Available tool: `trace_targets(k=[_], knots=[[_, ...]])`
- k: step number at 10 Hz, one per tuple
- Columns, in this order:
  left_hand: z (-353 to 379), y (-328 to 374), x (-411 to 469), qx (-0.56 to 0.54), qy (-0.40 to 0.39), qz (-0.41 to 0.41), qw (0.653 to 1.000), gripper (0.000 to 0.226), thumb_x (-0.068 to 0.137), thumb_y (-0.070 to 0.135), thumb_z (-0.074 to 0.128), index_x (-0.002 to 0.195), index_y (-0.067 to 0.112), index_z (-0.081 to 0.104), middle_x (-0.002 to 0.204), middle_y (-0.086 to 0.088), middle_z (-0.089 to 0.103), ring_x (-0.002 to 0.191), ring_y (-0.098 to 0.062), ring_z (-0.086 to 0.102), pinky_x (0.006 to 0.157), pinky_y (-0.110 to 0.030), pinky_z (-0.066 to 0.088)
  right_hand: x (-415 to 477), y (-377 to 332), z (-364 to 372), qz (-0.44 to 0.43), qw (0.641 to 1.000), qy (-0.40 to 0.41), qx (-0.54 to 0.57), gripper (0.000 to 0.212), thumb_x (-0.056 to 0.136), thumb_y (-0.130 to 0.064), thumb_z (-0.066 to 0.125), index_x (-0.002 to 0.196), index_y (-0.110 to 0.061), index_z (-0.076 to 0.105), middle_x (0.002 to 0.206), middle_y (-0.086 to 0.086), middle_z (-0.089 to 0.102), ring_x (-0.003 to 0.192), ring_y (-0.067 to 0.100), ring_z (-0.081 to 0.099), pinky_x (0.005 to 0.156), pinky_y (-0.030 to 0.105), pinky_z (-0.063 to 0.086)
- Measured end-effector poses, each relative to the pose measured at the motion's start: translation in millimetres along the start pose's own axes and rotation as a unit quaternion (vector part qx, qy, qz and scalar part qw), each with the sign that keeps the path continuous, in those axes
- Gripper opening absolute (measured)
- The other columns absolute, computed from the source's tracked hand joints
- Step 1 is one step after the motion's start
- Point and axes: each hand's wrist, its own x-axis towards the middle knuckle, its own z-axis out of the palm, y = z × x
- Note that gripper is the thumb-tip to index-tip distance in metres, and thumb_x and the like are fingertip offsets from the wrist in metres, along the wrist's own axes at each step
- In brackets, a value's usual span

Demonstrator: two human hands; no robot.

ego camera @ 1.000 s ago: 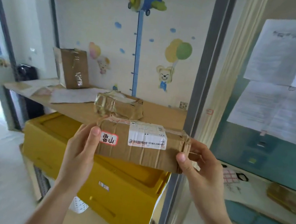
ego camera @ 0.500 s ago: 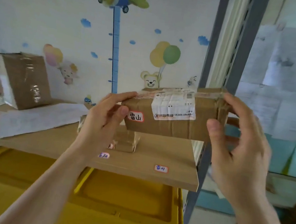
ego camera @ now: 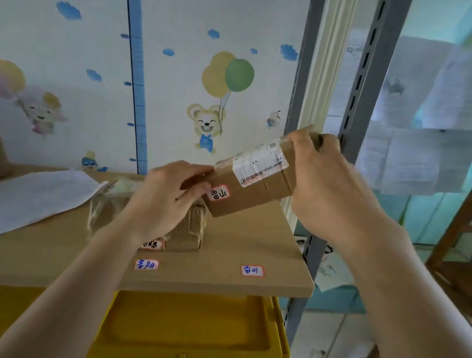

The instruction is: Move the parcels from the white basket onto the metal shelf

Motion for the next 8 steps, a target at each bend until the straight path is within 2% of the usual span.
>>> trace_targets(k=[1,2,3,4,5,6,7,8], knots=[[3.9,-1.5,0.7,0.035,-0.062,0.011,0.997,0.036,0.099,0.029,0.058,0.133,0.02,0.066,0.116,0.0,0.076,0.101,-0.014,0.068,0.078,-0.017,0.047,-1.8,-3.6,6.0,-0.011,0.994,-0.036,-0.104,0.064,0.085,-0.003,0.066,0.14,-0.015,0.035,0.117,0.017,0.049,0.097,0.035,0.063,0.068,0.037,0.04],[2.3,-4.1,1.2,0.057,-0.088,0.012,0.994,0.034,0.099,0.032,0.056,0.131,0.024,0.067,0.11,0.002,0.075,0.099,-0.013,0.064,0.075,-0.014,0.041,2.7,0.8,11.2,0.001,0.989,-0.059,-0.138,0.062,0.085,-0.008,0.07,0.137,-0.016,0.038,0.097,0.012,0.048,0.092,0.032,0.058,0.067,0.036,0.04],[-0.5,-10.1,0.6,0.092,-0.118,0.016,0.989,0.044,0.088,0.056,0.057,0.122,0.032,0.071,0.111,0.011,0.066,0.101,-0.01,0.058,0.085,-0.032,0.05,1.4,8.1,32.9,-0.005,0.982,-0.121,-0.144,0.053,0.089,-0.016,0.07,0.135,-0.018,0.042,0.087,0.005,0.051,0.086,0.03,0.063,0.066,0.037,0.046],[0.7,-8.9,-3.3,0.143,-0.181,0.025,0.973,0.061,0.072,0.071,0.061,0.124,0.04,0.065,0.119,0.016,0.056,0.111,-0.008,0.051,0.092,-0.038,0.05,-2.4,16.0,62.5,-0.012,0.982,-0.149,-0.118,0.049,0.09,-0.016,0.069,0.135,-0.02,0.049,0.105,0.007,0.066,0.091,0.028,0.068,0.067,0.036,0.049],[1.4,-8.9,-4.2,0.16,-0.169,0.04,0.972,0.058,0.072,0.057,0.076,0.125,0.038,0.063,0.123,0.015,0.058,0.115,-0.009,0.052,0.095,-0.04,0.051,0.9,22.4,66.4,-0.001,0.985,-0.144,-0.095,0.052,0.09,-0.021,0.071,0.137,-0.022,0.048,0.108,0.007,0.068,0.092,0.028,0.068,0.067,0.035,0.049],[4.8,-7.4,-4.3,0.165,-0.161,0.036,0.972,0.059,0.071,0.057,0.078,0.124,0.034,0.065,0.123,0.013,0.059,0.113,-0.01,0.054,0.092,-0.038,0.052,3.6,29.7,65.4,-0.011,0.986,-0.143,-0.08,0.048,0.09,-0.027,0.071,0.134,-0.02,0.051,0.109,0.007,0.067,0.093,0.028,0.068,0.066,0.034,0.049],[5.7,-1.7,-7.4,0.157,-0.138,0.043,0.977,0.07,0.07,0.066,0.074,0.13,0.032,0.062,0.125,0.013,0.058,0.114,-0.01,0.055,0.092,-0.036,0.051,1.7,25.6,65.4,-0.031,0.987,-0.142,-0.062,0.048,0.089,-0.03,0.071,0.133,-0.023,0.053,0.116,0.004,0.069,0.096,0.026,0.069,0.072,0.034,0.055],[-13.7,-7.6,-18.8,0.096,-0.033,0.046,0.994,0.066,0.082,0.067,0.058,0.132,0.024,0.063,0.127,0.007,0.061,0.111,-0.009,0.057,0.091,-0.035,0.05,-6.1,25.5,53.9,-0.06,0.993,-0.097,0.021,0.056,0.086,-0.037,0.074,0.138,-0.029,0.051,0.127,-0.003,0.066,0.102,0.019,0.068,0.079,0.033,0.055]])
